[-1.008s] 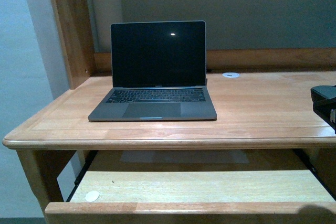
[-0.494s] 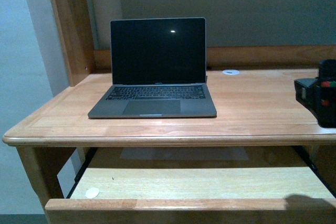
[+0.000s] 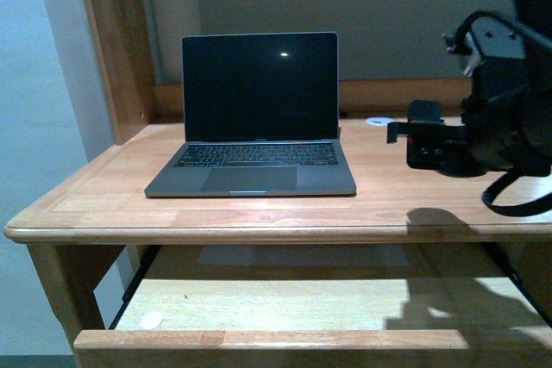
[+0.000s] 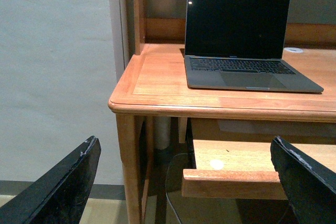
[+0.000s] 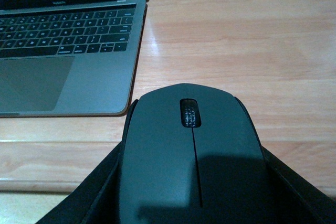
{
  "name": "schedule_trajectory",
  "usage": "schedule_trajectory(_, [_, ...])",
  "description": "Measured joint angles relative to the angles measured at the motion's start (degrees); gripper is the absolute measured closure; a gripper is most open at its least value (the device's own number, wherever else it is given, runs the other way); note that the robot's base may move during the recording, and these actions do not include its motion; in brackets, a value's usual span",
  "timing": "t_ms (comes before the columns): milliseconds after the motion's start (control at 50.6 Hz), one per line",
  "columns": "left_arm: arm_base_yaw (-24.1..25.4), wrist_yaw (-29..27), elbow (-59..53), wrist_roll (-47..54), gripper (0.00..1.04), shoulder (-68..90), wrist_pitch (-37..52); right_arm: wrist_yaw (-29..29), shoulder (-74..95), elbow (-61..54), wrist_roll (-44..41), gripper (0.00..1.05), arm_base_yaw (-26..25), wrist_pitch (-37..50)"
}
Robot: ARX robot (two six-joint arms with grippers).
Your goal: Place mouse
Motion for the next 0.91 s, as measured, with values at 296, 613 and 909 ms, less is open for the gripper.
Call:
schedule_trajectory(296, [0.0,0.0,0.0,0.0,0.07,0.0,0.0,1.9,21.1,22.1,1.2,0.42,-0.5,-10.3])
schedule_trajectory(613, [0.0,0.0,0.0,0.0,0.07,0.0,0.0,7.3,21.8,22.6,2.9,0.07,-1.7,-12.0])
schedule_trajectory(909, [0.0,0.0,0.0,0.0,0.07,0.0,0.0,-2.9,-9.9,-0.7,4.6,0.08,-5.6,2.6])
